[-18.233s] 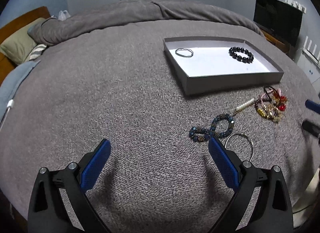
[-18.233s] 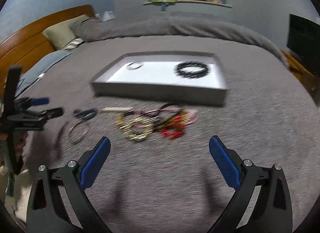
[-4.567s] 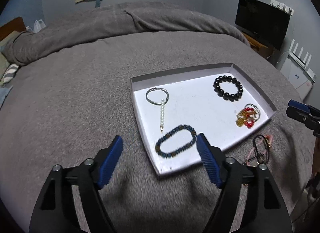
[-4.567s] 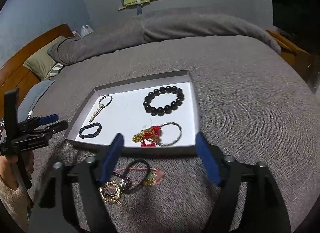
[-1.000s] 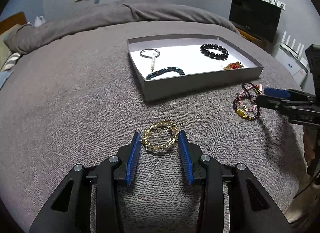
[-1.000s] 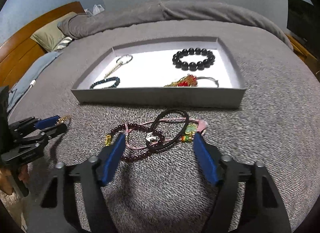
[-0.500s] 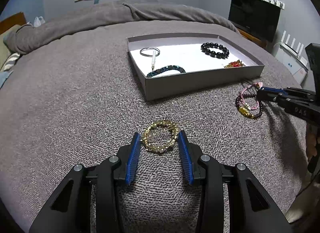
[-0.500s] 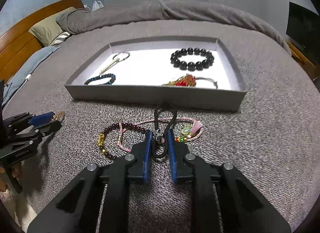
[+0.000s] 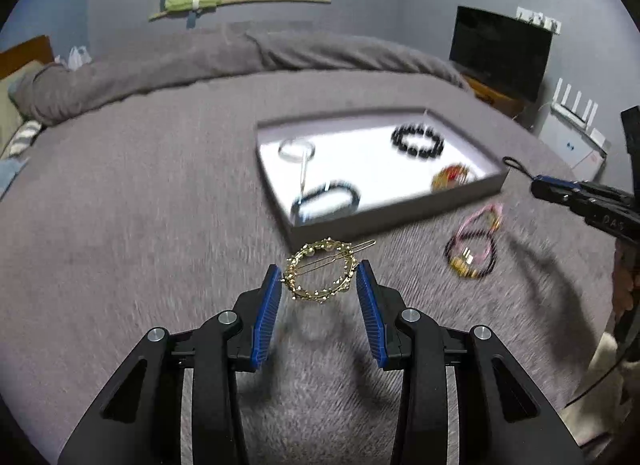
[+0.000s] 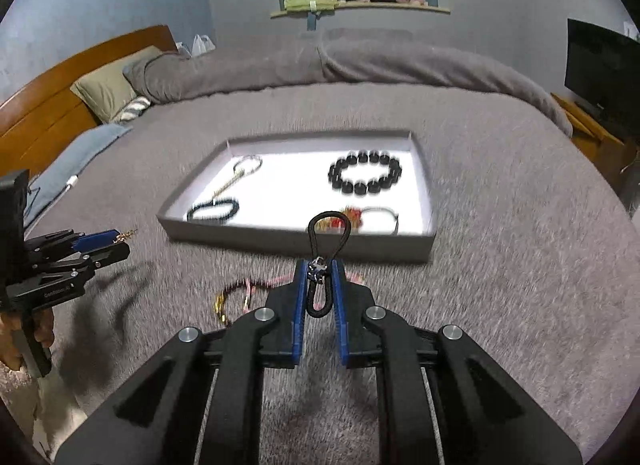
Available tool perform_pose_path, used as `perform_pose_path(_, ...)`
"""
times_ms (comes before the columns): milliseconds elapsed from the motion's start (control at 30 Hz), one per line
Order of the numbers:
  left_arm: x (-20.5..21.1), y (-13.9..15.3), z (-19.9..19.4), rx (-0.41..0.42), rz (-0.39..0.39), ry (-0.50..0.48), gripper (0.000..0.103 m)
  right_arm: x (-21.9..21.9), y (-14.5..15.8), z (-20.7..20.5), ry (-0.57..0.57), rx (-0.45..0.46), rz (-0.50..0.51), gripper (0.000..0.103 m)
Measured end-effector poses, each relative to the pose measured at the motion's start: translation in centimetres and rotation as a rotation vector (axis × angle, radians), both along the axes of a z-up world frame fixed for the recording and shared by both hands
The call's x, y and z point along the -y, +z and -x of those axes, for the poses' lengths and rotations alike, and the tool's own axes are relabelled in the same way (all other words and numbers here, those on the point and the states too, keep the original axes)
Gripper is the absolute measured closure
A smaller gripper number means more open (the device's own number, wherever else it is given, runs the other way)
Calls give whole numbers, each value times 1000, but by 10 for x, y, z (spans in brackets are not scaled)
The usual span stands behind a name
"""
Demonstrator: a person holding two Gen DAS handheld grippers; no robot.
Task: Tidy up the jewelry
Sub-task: 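Lower the gold clip and black hair tie into the tray while both grippers open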
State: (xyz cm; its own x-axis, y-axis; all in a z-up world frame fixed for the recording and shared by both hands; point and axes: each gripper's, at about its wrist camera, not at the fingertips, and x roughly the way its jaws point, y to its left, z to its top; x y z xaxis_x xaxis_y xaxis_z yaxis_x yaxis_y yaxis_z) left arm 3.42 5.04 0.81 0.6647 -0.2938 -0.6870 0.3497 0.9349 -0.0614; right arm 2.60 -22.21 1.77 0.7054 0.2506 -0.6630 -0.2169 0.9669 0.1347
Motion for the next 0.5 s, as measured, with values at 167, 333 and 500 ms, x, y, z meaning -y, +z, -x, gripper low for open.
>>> perform_pose_path(167, 16, 27, -30, 32, 10, -41, 63, -1, 10, -24, 10, 21, -6, 91)
perform_pose_path(333, 39, 37, -88, 11, 30, -69, 63, -7, 2, -64, 12, -31, -41, 91)
perform_pose_path(500, 66, 29, -141, -16, 7, -90, 63, -25, -9, -94, 37, -59, -32, 91)
